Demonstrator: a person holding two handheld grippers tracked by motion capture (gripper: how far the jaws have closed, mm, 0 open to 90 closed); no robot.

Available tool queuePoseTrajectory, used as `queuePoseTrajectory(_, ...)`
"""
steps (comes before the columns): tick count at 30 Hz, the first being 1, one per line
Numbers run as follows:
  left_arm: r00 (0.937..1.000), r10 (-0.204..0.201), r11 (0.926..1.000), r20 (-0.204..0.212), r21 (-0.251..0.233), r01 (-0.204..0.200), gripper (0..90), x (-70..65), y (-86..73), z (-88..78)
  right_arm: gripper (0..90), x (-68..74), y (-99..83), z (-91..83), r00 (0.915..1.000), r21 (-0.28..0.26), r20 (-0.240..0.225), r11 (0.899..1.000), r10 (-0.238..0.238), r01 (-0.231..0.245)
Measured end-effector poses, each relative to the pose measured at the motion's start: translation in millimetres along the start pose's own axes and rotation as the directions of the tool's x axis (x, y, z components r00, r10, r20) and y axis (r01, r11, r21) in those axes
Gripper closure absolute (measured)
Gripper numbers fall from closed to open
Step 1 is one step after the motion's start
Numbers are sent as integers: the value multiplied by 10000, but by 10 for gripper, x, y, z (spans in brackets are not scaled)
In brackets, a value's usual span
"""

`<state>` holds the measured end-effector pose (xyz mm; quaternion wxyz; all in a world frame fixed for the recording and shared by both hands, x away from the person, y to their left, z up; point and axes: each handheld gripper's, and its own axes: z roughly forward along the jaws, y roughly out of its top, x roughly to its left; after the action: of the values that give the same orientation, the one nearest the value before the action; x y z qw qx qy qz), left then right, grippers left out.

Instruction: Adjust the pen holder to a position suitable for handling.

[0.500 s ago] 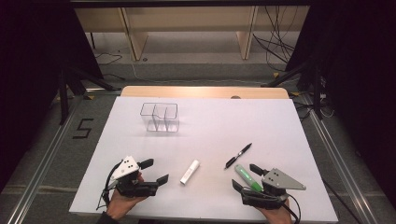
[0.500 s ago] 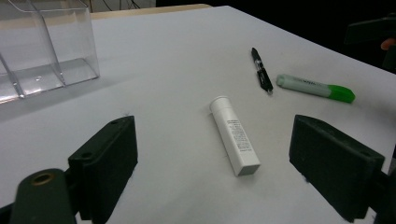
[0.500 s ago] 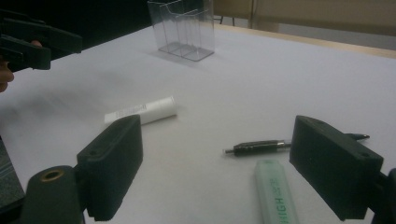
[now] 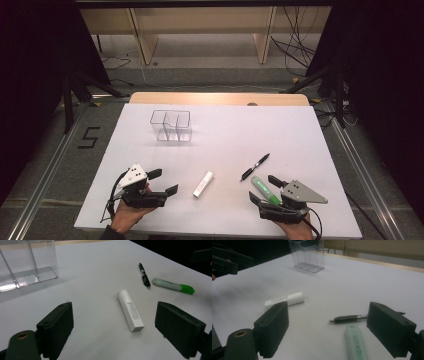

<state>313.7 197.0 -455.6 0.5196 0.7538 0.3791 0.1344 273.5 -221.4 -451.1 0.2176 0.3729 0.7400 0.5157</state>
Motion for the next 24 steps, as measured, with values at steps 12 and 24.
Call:
queuePoseTrajectory(12,9979,-277,9994,-592,-240,263,149,198,229,-66,189,-18,11,-7,10000,-35,48,10000,17,-17)
queuePoseTrajectory(24,9773,-915,9957,-1909,-40,925,159,654,356,57,190,-18,2,14,10000,18,-15,10000,20,-20)
